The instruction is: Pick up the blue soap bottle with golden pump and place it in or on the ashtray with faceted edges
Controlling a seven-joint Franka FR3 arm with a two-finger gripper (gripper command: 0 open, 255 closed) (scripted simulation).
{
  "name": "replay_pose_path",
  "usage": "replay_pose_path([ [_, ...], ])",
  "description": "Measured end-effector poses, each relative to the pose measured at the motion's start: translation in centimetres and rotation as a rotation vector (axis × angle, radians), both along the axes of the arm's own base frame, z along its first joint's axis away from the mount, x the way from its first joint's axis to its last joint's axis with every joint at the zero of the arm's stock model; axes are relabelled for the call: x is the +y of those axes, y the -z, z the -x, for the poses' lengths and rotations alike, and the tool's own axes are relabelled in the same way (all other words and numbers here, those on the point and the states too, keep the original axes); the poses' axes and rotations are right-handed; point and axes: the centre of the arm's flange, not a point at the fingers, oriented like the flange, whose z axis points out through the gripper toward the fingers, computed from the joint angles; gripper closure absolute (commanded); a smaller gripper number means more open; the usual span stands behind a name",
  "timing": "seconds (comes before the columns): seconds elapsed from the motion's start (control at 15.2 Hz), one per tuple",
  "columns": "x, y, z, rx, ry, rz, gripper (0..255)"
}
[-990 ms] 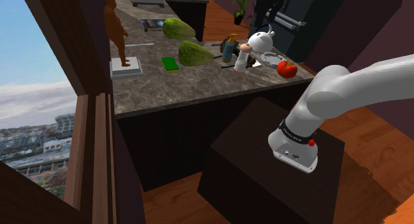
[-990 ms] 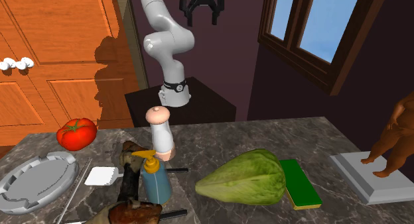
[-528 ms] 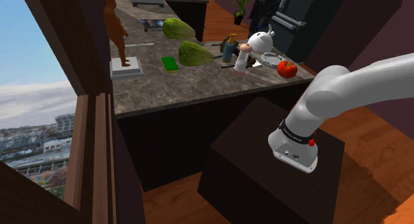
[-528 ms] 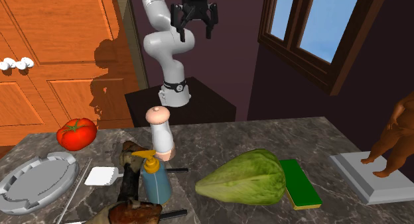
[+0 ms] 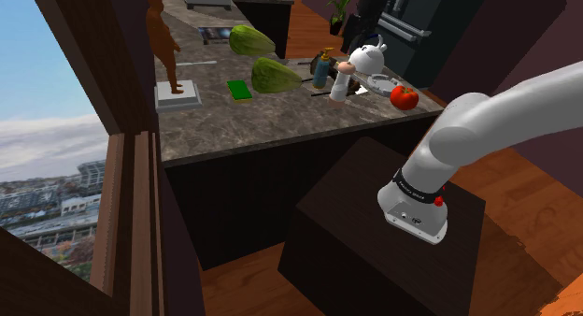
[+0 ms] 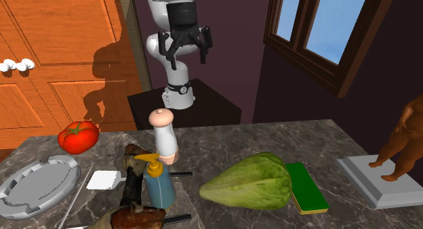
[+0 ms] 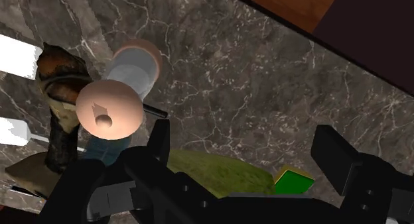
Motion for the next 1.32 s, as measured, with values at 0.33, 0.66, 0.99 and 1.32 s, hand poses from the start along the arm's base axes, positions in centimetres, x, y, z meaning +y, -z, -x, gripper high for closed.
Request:
replay_pose_path([
  [0.33,-5.1,3.4,-2.5,-0.055,0.008,-0.016,0],
  [0.66,-9.7,6.6,-5.3,-0.110,0.017,-0.032,0],
  [0.99,-14.5,9.7,-8.0,-0.164,0.025,-0.049,0],
  [1.32,-19.0,13.0,-10.7,-0.214,0.035,-0.060,0],
])
